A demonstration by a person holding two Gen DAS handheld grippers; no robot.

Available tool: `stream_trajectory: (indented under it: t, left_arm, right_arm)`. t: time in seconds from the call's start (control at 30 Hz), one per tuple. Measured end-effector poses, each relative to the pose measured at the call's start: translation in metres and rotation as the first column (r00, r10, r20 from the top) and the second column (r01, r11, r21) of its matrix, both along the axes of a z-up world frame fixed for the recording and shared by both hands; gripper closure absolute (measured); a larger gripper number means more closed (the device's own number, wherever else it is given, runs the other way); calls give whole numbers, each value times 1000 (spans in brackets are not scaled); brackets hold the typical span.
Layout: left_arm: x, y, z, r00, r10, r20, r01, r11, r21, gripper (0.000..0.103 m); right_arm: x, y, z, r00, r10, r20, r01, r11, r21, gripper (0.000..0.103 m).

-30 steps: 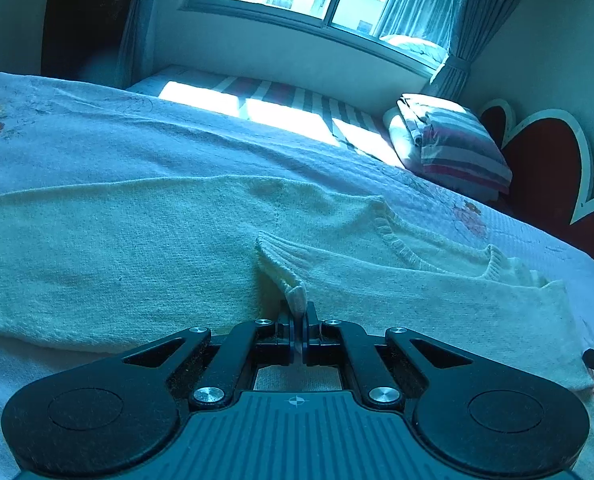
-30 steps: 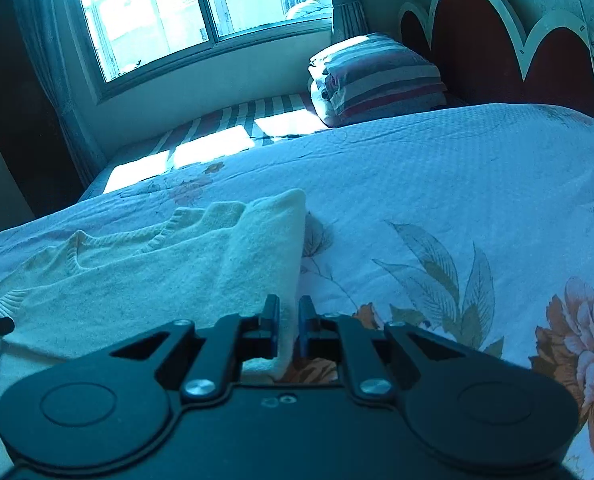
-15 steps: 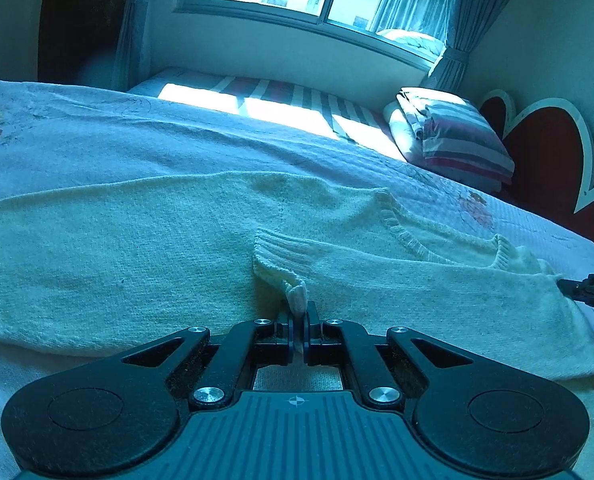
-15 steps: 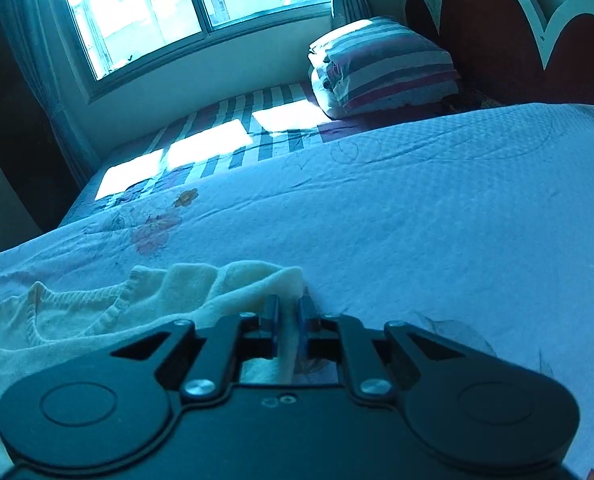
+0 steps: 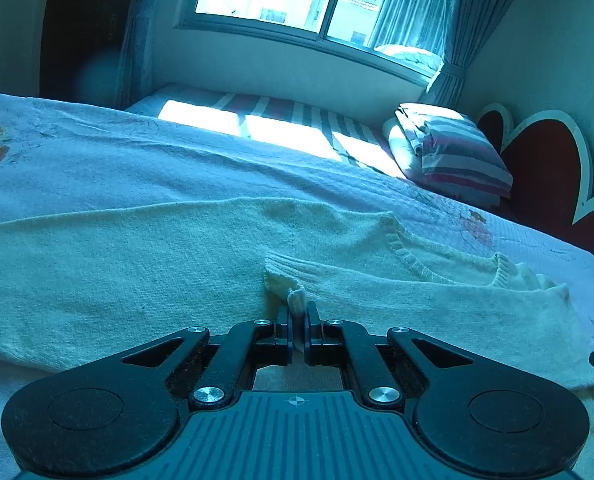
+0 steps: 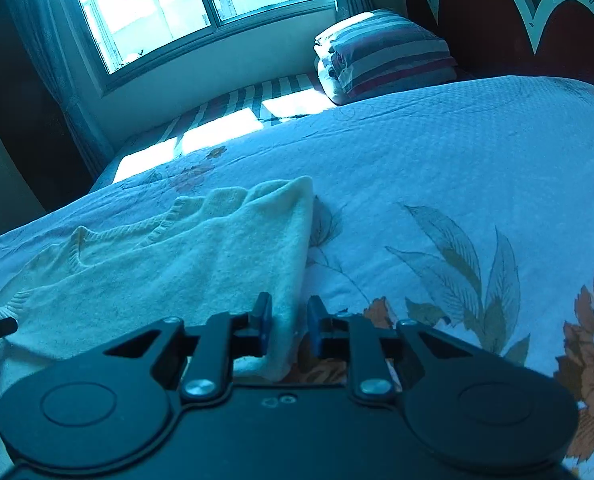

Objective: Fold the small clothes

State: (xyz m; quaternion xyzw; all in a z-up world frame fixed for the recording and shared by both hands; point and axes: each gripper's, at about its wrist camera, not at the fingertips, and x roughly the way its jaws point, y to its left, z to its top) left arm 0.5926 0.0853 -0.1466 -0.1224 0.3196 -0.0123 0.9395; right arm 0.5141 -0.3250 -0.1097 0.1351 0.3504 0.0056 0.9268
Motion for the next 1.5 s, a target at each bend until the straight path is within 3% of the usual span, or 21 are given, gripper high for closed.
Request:
stream_trajectory:
  t: [0.1, 0.23, 0.3, 0.4, 0.57, 0.67, 0.73, 0.87, 0.93, 1.0, 1.13, 1.2, 1.3, 1.4, 1.5]
  left_arm:
    - [1, 3, -6, 999, 4, -40, -3, 1000, 9, 99]
    - [2, -2, -5, 999, -20, -41, 22, 999, 48, 99]
    - [5, -2, -5, 998, -29, -54, 32, 998, 49, 98]
    - [6, -3, -7, 998, -31, -53, 34, 998, 54, 98]
    - [4, -2, -7, 999, -18, -36, 20, 999, 44, 98]
    - [5, 0, -6, 999, -6, -34, 7, 999, 38, 98]
    - [5, 1, -3, 1000, 5, -26, -4, 999, 34, 98]
    - [5, 5, 6, 998, 57, 7, -57, 997, 45, 97]
    - [9, 6, 6, 998, 63, 0, -62, 997, 47, 89]
    - [16, 6, 3, 997, 66, -33, -64, 996, 65, 49]
    - [18, -1, -3, 997, 42, -64, -35, 993, 111, 48]
    - [17, -5, -6, 997, 31, -64, -21, 988, 152, 51]
    - [17, -9, -9, 998, 28, -49, -18, 982, 186, 53]
    - [14, -12, -10, 999, 23, -31, -16, 978, 209, 53]
    - [15, -9, -9, 999, 8, -34, -1, 978, 207, 53]
  right_arm:
    - [-11, 1, 1, 1000, 0, 15, 0, 1000, 6, 83]
    - [-3, 0, -5, 1000, 4, -27, -4, 1000, -7, 83]
    - [4, 0, 3, 1000, 4, 10, -4, 1000, -18, 83]
    - [35, -3, 8, 1000, 6, 30, -5, 999, -34, 85]
    - [102, -17, -6, 1000, -24, -8, 24, 999, -39, 87]
    - [121, -25, -9, 999, -34, -13, 33, 999, -37, 87]
    - [124, -26, -4, 999, -40, -16, 39, 998, -41, 84]
    - [85, -23, 18, 998, -19, 56, 19, 1000, -1, 87]
    - [66, -18, 21, 997, 10, 71, -11, 1000, 5, 87]
    - [63, -15, 19, 997, 20, 74, -18, 1000, -25, 86]
    - [92, -24, 15, 998, -17, 64, 17, 1000, 3, 77]
    - [110, -27, 9, 1000, -13, 11, 13, 1000, 23, 77]
    - [122, -27, -3, 999, 3, -50, -2, 1000, 19, 95]
    - [114, -23, 0, 1000, -26, 3, 27, 996, -85, 101]
    - [113, -35, -6, 999, -34, -31, 32, 998, -51, 101]
